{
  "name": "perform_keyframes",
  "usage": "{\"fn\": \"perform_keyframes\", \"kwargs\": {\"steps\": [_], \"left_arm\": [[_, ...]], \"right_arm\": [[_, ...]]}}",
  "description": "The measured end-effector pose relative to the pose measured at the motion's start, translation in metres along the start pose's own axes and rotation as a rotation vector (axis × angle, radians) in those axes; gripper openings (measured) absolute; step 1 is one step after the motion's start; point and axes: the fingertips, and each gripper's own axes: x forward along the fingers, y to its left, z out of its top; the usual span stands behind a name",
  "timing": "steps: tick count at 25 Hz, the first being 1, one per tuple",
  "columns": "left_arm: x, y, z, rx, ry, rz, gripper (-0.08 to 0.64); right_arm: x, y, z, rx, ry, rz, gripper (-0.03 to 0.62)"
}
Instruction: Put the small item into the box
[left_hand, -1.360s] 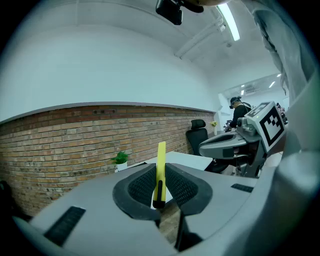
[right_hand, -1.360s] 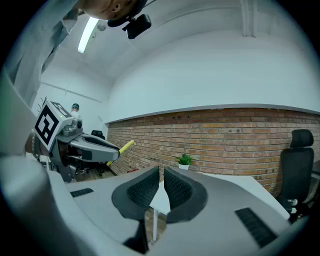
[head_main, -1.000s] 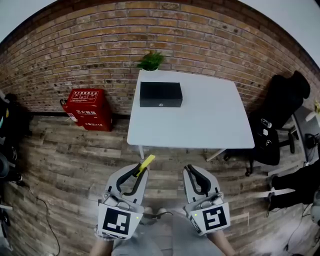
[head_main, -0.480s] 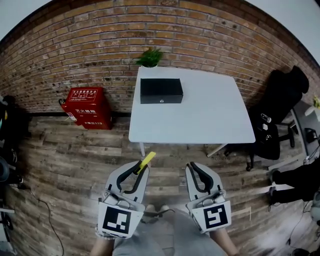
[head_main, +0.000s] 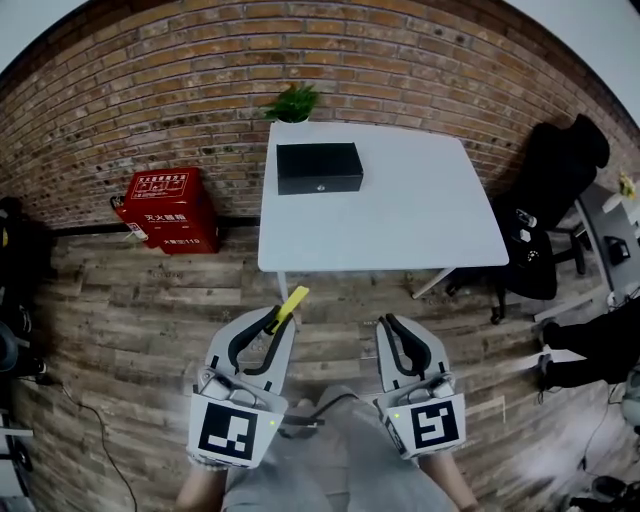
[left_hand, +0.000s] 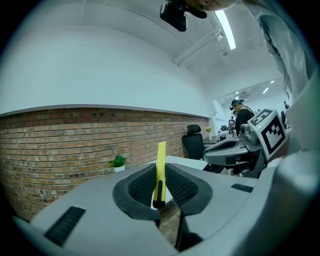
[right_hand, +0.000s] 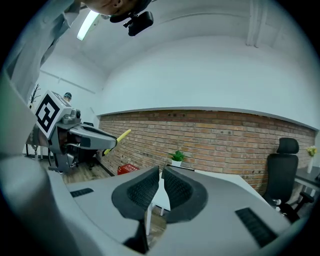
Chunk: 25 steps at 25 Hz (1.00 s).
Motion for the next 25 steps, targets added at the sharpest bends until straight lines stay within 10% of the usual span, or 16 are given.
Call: {"fn": "perform_keyframes", "kwargs": {"steps": [25], "left_arm": [[0.072,0.039,-0.004,-0.03,-0.005,0.075,0.065]], "right_arm": [[0.073,-0.047,-0.003,0.015,-0.04,0.041,0.058]]}}
